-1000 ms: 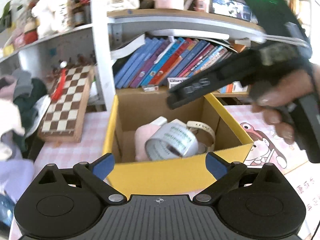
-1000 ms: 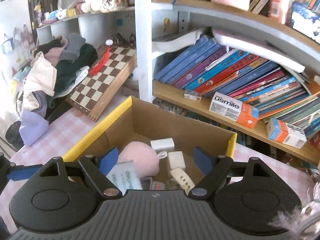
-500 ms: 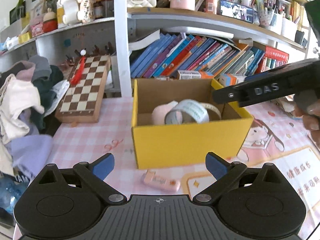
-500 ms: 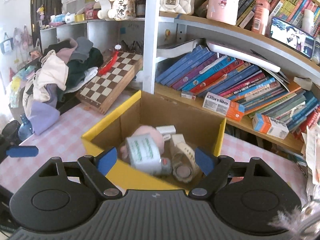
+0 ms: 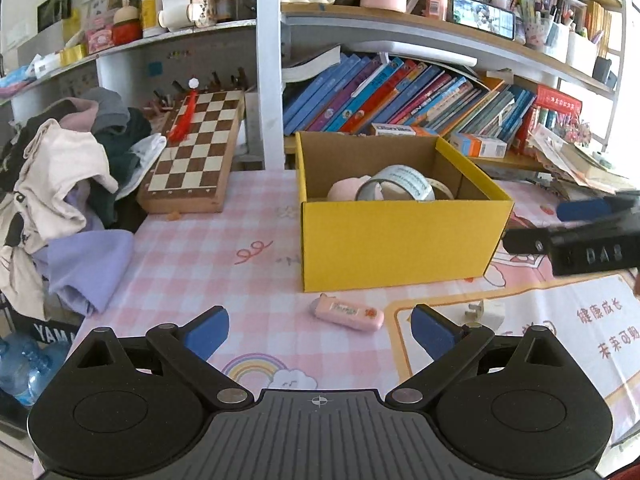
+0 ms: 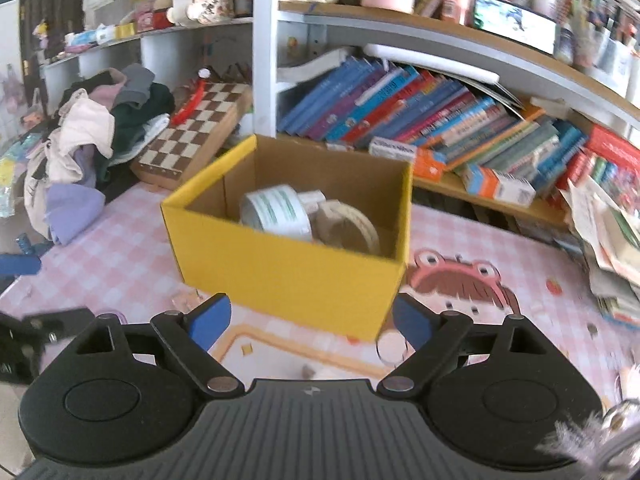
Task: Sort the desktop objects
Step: 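Withdraw both tools from the box back over the table, then move the open right tool toward the white plug charger while the left tool approaches the pink eraser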
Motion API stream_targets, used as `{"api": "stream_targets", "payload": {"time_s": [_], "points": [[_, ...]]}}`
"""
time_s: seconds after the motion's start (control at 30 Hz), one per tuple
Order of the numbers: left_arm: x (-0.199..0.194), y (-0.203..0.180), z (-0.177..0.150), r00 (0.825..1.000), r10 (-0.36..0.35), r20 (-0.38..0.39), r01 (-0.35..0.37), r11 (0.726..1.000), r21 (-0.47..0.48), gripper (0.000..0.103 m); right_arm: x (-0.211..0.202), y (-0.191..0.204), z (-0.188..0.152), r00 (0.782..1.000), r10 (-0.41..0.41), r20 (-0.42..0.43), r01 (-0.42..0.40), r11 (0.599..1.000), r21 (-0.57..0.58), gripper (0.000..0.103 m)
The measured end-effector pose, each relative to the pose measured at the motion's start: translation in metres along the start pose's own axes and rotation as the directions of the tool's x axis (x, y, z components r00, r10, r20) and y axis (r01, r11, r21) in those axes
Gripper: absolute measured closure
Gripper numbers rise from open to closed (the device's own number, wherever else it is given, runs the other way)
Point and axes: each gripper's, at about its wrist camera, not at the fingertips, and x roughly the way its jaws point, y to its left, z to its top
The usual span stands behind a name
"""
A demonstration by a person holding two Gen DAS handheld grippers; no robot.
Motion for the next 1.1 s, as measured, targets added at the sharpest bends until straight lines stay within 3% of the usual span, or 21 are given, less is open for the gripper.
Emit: {"api": "stream_targets", "payload": {"time_s": [0.43,1.1], "points": [[0.001,-0.003,-0.023,0.999,0.021,-0.029,-0.019,0.998,0.057,0.004,-0.019,0.015,-0.059,0.995,-0.073,-0.062,0.079,0.993,0.086,0.008],[0.016,-0.019,-0.043,0.996,-0.001,-0.085,0.011,0.993,0.119,0.004,-0.008,0.016,-0.096,0.980,-0.127,-0.152,0.144,0.984,0.108,0.007]]}}
